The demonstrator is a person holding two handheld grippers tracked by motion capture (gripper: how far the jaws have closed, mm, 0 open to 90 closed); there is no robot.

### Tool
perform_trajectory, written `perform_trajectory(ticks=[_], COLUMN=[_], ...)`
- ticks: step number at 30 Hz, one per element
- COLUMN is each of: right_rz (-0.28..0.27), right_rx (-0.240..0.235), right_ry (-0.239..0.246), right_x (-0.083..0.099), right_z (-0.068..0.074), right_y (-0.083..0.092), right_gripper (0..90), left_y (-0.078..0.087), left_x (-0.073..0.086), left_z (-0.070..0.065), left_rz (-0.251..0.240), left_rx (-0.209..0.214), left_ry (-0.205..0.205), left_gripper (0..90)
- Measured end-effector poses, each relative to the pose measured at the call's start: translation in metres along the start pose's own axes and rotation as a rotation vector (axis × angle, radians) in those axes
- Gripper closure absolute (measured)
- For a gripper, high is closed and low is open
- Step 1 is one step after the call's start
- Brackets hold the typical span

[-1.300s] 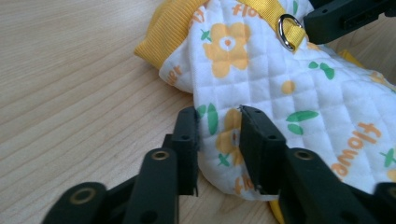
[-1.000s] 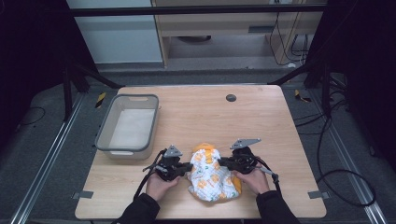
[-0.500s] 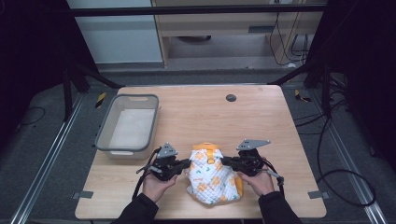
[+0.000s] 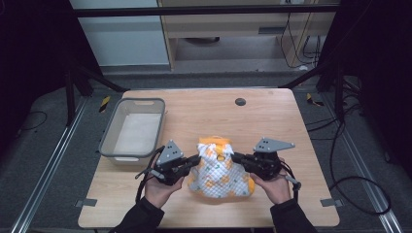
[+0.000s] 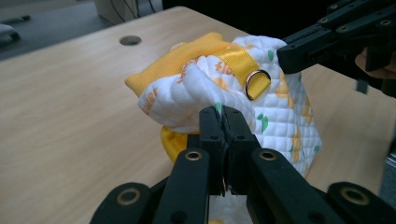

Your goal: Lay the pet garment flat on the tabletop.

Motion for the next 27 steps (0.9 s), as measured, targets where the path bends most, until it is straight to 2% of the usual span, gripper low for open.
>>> perform_trajectory(ticks=[3,4,5,6,7,8,9,10,11,12,15,16,17,20,21,22,24,26,27], right_rz=[-0.112,-0.112,-0.152,-0.145,-0.127,-0.127,-0.096,-0.087,-0.084,-0.084,-0.077,-0.077,-0.081,-0.073,-0.07,-0.07,-0.061,-0.044,-0.039], right_rx=[0.09,0.09,0.164,0.194,0.228,0.228,0.279,0.294,0.291,0.291,0.273,0.273,0.268,0.256,0.257,0.257,0.243,0.229,0.225], right_ry=[-0.006,-0.006,0.002,-0.002,-0.007,-0.007,-0.006,-0.007,-0.01,-0.01,-0.003,-0.003,0.001,0.002,0.004,0.004,-0.006,-0.008,-0.004], right_x=[-0.012,-0.012,-0.018,-0.02,-0.021,-0.021,-0.02,-0.019,-0.017,-0.017,-0.008,-0.008,-0.003,0.002,0.004,0.004,0.01,0.016,0.02], right_z=[-0.007,-0.007,-0.015,-0.019,-0.024,-0.024,-0.031,-0.033,-0.035,-0.035,-0.036,-0.036,-0.036,-0.037,-0.037,-0.037,-0.038,-0.038,-0.037], right_y=[-0.012,-0.012,-0.026,-0.034,-0.041,-0.041,-0.051,-0.052,-0.051,-0.051,-0.037,-0.037,-0.026,-0.01,-0.005,-0.005,0.006,0.011,0.013], right_gripper=[82.9,82.9,80.1,78.1,75.4,75.4,72.3,71.6,70.7,70.7,64.6,64.6,62.4,58.4,57.2,57.2,54.1,52.3,51.6], left_y=[-0.012,-0.012,-0.025,-0.031,-0.036,-0.036,-0.039,-0.038,-0.035,-0.035,-0.018,-0.018,-0.009,-0.001,0.005,0.005,0.011,0.012,0.014], left_x=[-0.012,-0.012,-0.015,-0.015,-0.014,-0.014,-0.01,-0.008,-0.005,-0.005,0.008,0.008,0.016,0.024,0.033,0.033,0.046,0.051,0.061], left_z=[0.013,0.013,0.024,0.029,0.034,0.034,0.042,0.044,0.045,0.045,0.046,0.046,0.046,0.045,0.044,0.044,0.04,0.038,0.034], left_rz=[-0.035,-0.035,-0.046,-0.051,-0.054,-0.054,-0.042,-0.039,-0.035,-0.035,-0.017,-0.017,-0.01,0.0,0.022,0.022,0.063,0.069,0.093], left_rx=[-0.087,-0.087,-0.158,-0.195,-0.229,-0.229,-0.246,-0.242,-0.241,-0.241,-0.227,-0.227,-0.226,-0.219,-0.214,-0.214,-0.198,-0.194,-0.184], left_ry=[0.007,0.007,0.041,0.06,0.079,0.079,0.11,0.119,0.115,0.115,0.108,0.108,0.103,0.098,0.088,0.088,0.07,0.064,0.049], left_gripper=[87.7,87.2,85.1,80.1,69.6,63.3,61.9,57.4,52.9,50.9,45.6,44.7,44.1,41.2,40.5,40.1,38.7,38.3,38.2])
Point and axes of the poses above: each handheld gripper's, and its own axes: y roughly backward along the jaws, x roughly out of its underside, z roughly to its left, the point moved 1 cm from there along -y, roughly forward along the jaws, and after that the axes turned 9 degrees about -y, right-handed, at the moved point
